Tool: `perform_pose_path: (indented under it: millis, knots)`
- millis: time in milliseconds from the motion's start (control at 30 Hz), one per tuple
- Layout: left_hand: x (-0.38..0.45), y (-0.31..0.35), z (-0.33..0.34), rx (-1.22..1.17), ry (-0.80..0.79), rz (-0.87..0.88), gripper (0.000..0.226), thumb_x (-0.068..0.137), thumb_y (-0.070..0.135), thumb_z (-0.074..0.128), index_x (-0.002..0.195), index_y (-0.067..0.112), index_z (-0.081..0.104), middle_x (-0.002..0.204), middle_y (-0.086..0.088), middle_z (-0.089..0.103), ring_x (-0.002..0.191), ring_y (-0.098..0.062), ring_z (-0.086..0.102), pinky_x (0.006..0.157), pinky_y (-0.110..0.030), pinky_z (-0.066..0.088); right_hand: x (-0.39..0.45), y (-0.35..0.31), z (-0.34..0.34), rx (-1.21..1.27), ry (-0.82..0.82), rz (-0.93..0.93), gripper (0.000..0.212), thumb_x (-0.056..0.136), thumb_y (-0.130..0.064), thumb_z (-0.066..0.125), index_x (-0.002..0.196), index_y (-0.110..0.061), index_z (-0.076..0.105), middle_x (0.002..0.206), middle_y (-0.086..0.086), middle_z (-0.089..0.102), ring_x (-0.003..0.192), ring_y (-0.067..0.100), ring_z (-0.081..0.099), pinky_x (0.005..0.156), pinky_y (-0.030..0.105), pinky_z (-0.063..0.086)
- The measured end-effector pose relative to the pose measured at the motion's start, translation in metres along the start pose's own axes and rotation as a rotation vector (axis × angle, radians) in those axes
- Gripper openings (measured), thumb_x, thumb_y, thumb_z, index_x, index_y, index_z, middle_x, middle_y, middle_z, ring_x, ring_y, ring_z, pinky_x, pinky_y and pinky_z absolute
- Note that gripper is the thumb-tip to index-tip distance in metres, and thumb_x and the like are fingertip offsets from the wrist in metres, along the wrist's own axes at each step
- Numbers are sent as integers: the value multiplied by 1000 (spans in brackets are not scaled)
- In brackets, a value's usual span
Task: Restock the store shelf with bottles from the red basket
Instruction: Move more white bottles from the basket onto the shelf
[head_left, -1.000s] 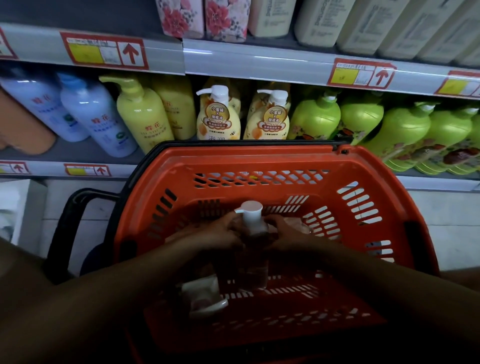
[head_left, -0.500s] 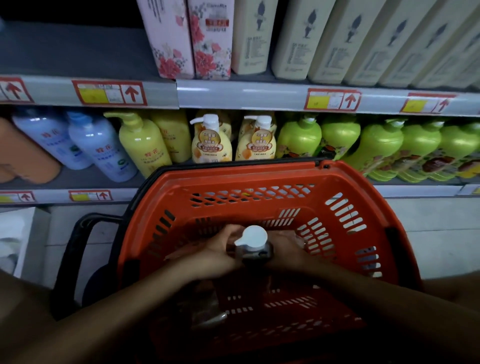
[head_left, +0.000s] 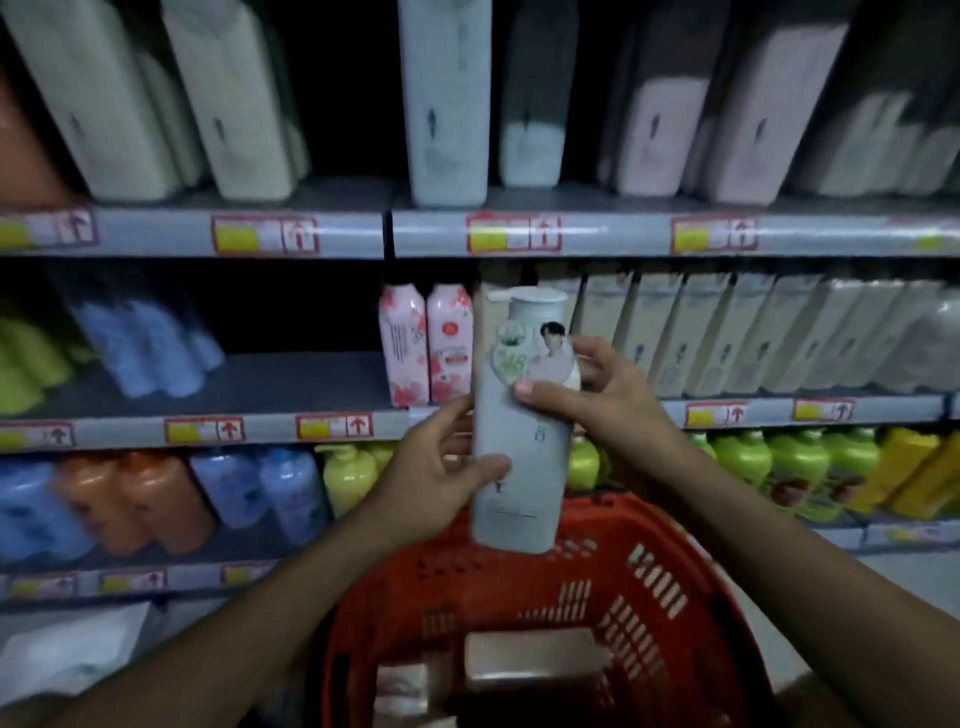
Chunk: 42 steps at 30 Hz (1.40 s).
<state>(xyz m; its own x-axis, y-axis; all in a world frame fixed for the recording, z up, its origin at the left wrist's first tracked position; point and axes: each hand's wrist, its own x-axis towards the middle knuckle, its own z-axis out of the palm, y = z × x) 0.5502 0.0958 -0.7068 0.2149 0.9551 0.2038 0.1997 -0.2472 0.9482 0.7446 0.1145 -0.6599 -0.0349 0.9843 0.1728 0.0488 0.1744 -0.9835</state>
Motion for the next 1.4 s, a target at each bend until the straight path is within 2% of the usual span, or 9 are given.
perform_pose_path:
  millis: [200,333,433,567,700,800,967,1267,1400]
  knots:
    - [19,82,-10,-110,194,184,51,85,5,76,116,40,56,105,19,70,91,4,70,72,-16,56,-11,-60,3,-135,23,-176,72,58,-55,92,117,-27,62,114,-10,72,105,3,68,79,21,58]
    - [29,108,-7,-70,236,231,56,83,6,77,128,31,55,112,13,67,96,2,69,80,-20,57,-12,-61,-10,-132,51,-186,63,64,-31,89,121,-21,63,115,-3,73,104,13,70,79,26,58]
    - [47,117,0,-41,239,277,50,82,8,77,113,43,59,110,21,69,100,4,68,79,-13,55,3,-71,-20,-119,84,-229,56,69,-10,89,120,-18,67,109,-1,76,103,16,71,80,24,59]
    - [102,155,7,-53,264,369,50,86,8,73,125,37,58,114,20,69,104,2,68,81,-13,54,47,-109,-35,-121,125,-373,51,76,-9,85,122,-21,67,112,-6,76,105,10,70,87,28,58]
    - [165,198,9,-5,293,440,52,91,9,67,129,40,48,111,24,62,102,3,63,76,-6,50,108,-151,-52,-157,130,-513,48,81,-5,81,122,-24,64,112,-14,74,102,-4,68,81,14,55]
    - [201,208,11,56,348,408,53,93,9,64,140,30,48,119,15,60,104,-3,60,72,-1,42,149,-154,-57,-179,131,-529,49,84,-5,78,129,-16,62,118,-5,73,104,-1,68,85,17,57]
    - [229,189,16,172,429,319,54,96,13,62,146,25,45,134,3,62,113,-13,59,88,-22,45,195,-128,-61,-232,97,-499,54,85,-13,79,134,-25,58,122,-11,69,113,3,65,86,16,55]
    - [254,175,22,442,511,208,54,92,14,62,141,23,43,124,-2,64,107,-20,62,86,-28,51,236,-102,-70,-292,134,-359,64,77,-27,87,130,-18,53,123,-4,65,111,10,64,95,33,56]
    - [248,162,25,519,545,209,62,89,12,64,143,29,37,116,-3,64,103,-25,63,83,-34,53,235,-82,-62,-324,194,-380,58,75,-26,87,125,-26,57,106,-13,70,95,-1,68,81,19,58]
